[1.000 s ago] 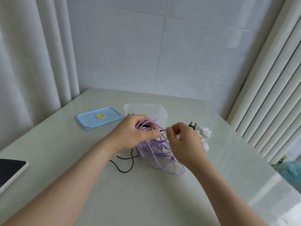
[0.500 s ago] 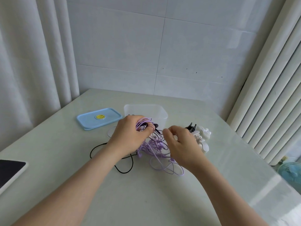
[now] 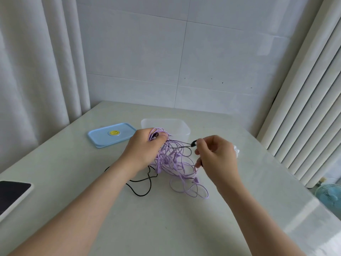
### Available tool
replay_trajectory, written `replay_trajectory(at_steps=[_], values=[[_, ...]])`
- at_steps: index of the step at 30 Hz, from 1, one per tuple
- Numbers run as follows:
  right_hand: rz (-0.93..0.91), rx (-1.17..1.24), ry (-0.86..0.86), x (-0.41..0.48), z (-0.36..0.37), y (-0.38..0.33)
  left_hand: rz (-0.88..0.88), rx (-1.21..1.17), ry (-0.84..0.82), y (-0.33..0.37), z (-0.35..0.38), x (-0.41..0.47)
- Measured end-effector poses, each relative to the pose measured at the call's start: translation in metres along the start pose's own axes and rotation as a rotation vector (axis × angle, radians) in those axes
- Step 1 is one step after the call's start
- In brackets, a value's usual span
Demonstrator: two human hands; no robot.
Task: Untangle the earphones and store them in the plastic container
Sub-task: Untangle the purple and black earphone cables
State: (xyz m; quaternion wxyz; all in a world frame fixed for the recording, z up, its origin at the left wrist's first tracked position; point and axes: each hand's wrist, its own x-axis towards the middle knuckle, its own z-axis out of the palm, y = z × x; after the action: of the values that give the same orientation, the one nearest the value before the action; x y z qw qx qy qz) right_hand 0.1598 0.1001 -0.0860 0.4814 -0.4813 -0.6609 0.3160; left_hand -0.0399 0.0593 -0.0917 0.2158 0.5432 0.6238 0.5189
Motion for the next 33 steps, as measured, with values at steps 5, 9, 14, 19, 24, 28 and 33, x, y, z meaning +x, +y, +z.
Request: replay_trajectory(at_steps=[5, 9, 14, 19, 24, 28, 33], values=[[0.062, 0.253, 0.068, -0.003, -0.005, -0.009, -0.182, -0.216, -0.016, 0.006, -0.004, 0.002], [0.088, 0.198, 0.036, -0.003, -0.011, -0.012, -0.212, -0.221, -0.026, 0.009, -0.010, 0.002], [0.129, 0.007, -0.244, -0.004, -0.013, -0.012, -0.185, -0.038, -0.008, 0.006, -0.019, 0.004], [0.065, -0.197, -0.321, -0.008, -0.012, -0.013, -0.097, 0.232, 0.009, -0.005, -0.019, 0.005], [-0.076, -0.345, -0.275, -0.008, -0.007, -0.009, 0.027, 0.347, -0.004, -0.011, -0.017, 0.008], [-0.066, -0.188, -0.341, -0.014, -0.009, -0.018, 0.231, 0.483, 0.211, -0.019, -0.015, 0.009], [-0.164, -0.347, -0.152, -0.011, -0.002, -0.010, 0.232, 0.389, 0.339, -0.004, -0.016, 0.004]])
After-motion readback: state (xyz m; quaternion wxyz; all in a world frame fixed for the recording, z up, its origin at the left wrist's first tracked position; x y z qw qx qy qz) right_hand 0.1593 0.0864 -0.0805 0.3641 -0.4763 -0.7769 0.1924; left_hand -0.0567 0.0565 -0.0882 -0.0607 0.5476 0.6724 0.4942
